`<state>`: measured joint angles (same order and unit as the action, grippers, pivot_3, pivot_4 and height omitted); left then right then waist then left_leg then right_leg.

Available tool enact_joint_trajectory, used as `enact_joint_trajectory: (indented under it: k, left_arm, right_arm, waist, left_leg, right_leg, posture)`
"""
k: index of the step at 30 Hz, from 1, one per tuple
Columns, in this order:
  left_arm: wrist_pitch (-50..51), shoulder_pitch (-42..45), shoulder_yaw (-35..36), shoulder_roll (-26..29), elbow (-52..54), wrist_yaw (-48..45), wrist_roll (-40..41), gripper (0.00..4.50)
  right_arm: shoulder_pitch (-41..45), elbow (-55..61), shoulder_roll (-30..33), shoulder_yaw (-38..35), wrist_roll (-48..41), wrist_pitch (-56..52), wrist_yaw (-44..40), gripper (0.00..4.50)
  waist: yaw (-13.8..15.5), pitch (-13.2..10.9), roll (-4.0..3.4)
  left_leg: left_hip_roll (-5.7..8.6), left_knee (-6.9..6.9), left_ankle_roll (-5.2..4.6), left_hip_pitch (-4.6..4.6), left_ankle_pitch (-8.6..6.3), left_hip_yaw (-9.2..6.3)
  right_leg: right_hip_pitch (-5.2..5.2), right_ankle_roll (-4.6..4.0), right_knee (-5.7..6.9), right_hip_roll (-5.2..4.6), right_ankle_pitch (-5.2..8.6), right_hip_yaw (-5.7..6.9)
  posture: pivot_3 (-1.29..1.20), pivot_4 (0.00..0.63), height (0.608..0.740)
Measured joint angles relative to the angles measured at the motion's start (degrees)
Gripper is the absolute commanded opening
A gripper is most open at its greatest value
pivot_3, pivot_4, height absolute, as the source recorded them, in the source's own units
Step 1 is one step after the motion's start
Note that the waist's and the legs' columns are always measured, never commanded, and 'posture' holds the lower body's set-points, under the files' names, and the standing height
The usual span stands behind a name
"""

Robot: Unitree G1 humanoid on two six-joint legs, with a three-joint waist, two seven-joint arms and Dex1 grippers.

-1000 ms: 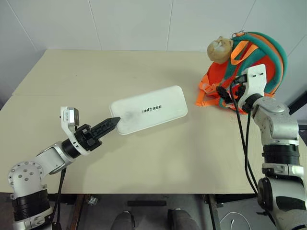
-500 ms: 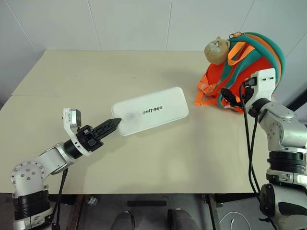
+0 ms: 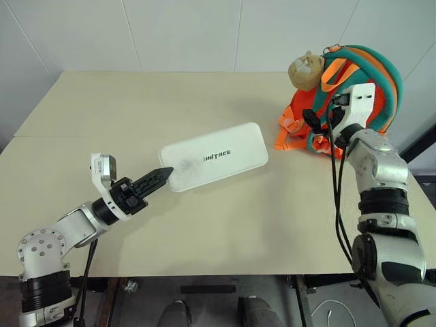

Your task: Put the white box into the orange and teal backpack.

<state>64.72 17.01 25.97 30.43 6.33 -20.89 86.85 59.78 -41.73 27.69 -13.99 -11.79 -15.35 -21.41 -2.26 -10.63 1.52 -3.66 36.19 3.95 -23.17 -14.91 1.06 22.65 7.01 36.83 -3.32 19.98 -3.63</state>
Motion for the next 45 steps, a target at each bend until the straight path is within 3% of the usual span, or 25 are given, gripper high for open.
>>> enact_joint_trajectory:
  k: [1,4,14,16,23,31,45]
  left_arm:
    - [-0.09,-0.06,-0.01,0.0,0.02,0.07,0.08,1.23]
    - [-0.59,-0.16,-0.02,0.0,0.08,0.2,0.42,1.23]
    - [-1.88,-1.43,-0.02,0.09,0.45,0.69,0.8,1.23]
    - [-2.1,-1.59,-0.02,0.2,0.47,0.7,0.83,1.23]
    - [-3.0,-1.61,0.16,2.38,0.33,0.43,0.78,1.23]
    - [-4.0,-1.63,2.4,6.73,-1.26,-2.05,-0.63,1.23]
    - [-5.46,0.74,8.16,15.13,-12.24,-8.83,-6.27,1.23]
  right_arm:
    - [1.38,-2.45,-0.21,0.05,0.41,1.24,0.35,4.5]
    - [4.62,-7.79,-0.62,0.33,1.27,2.37,0.6,3.9]
    - [7.0,-10.38,-2.8,0.61,1.38,5.3,-0.7,0.47]
    - [7.07,-9.67,-2.86,0.66,1.14,4.88,-1.56,0.01]
    - [6.56,3.86,-3.53,2.39,-2.2,-2.94,-7.46,0.0]
    - [-0.92,24.72,-3.0,4.89,-9.53,-18.45,-14.75,0.0]
    - [-6.76,50.85,3.58,7.47,-24.04,-36.01,-24.49,0.0]
  waist:
    - [-0.09,0.0,0.0]
    - [-0.54,0.0,0.0]
    - [-1.24,-0.03,-0.05]
    - [-1.19,-0.03,-0.05]
    - [-1.2,-0.1,-0.17]
    - [-1.13,-0.12,-0.2]
    - [-0.95,-0.17,-0.15]
  left_leg:
    - [0.0,-0.01,0.0,0.0,0.0,0.0]
    - [-0.01,-0.03,0.01,0.0,0.01,0.01]
    - [-0.04,-0.03,0.05,-0.01,0.03,0.02]
    - [-0.04,-0.02,0.05,-0.01,0.03,0.02]
    - [-0.08,-0.1,0.06,-0.02,0.03,0.03]
    - [-0.09,-0.21,0.05,-0.11,0.01,0.07]
    - [-0.09,-0.22,-0.11,-0.14,-0.09,0.1]
  right_leg:
    - [0.0,0.0,-0.01,0.0,0.0,0.0]
    - [0.0,0.0,-0.02,0.0,0.0,0.0]
    - [0.04,0.0,0.04,0.0,0.0,0.0]
    - [0.03,0.0,0.04,0.0,0.0,0.0]
    - [0.1,0.0,0.13,0.01,0.0,0.0]
    - [0.18,0.0,0.13,0.0,0.0,0.01]
    - [0.34,-0.07,0.02,-0.01,0.06,0.01]
  posture:
    - [0.0,0.15,0.74]
    - [0.0,0.15,0.74]
    - [0.0,0.15,0.74]
    - [0.0,0.15,0.74]
    - [0.0,0.15,0.74]
    - [0.0,0.15,0.74]
    - [0.0,0.15,0.74]
